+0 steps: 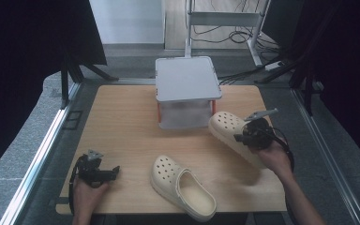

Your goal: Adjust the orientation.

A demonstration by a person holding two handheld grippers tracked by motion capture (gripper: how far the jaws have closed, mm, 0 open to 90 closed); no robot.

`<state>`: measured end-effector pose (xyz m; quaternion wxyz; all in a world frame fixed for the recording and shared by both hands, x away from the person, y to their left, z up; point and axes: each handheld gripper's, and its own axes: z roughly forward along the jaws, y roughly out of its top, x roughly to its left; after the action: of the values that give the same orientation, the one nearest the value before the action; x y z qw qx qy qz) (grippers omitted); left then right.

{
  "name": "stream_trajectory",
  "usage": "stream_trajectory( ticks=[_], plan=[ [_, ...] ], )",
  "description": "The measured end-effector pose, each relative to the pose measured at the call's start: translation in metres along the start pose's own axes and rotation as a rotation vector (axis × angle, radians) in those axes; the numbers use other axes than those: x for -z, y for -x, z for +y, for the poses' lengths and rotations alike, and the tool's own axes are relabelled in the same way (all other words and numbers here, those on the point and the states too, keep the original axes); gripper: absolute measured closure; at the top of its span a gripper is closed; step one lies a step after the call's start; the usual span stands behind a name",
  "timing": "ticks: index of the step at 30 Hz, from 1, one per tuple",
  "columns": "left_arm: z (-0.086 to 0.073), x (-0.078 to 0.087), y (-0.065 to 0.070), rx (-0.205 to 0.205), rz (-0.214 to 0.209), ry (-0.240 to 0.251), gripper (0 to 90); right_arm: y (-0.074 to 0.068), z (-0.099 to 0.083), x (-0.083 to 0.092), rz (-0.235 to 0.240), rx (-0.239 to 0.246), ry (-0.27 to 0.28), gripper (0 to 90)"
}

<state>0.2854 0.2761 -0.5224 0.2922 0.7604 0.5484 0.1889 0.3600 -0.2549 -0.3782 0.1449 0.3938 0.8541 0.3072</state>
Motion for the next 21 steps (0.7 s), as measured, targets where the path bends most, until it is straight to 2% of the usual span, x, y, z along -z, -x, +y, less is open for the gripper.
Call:
stream_trajectory(
  ticks=[8, 15, 21],
  plan=[
    [0.000, 0.000, 0.000, 0.000, 0.000, -0.001, 0.0, -0.039, 0.004, -0.007, 0.055, 0.013, -0.010, 77.0],
    [0.000, 0.000, 0.000, -0.001, 0.001, -0.001, 0.0, -0.071, 0.004, -0.024, 0.101, 0.020, -0.037, 76.9],
    [0.000, 0.000, 0.000, -0.001, 0.000, -0.003, 0.0, -0.095, 0.007, -0.037, 0.115, 0.052, -0.042, 76.9]
  ],
)
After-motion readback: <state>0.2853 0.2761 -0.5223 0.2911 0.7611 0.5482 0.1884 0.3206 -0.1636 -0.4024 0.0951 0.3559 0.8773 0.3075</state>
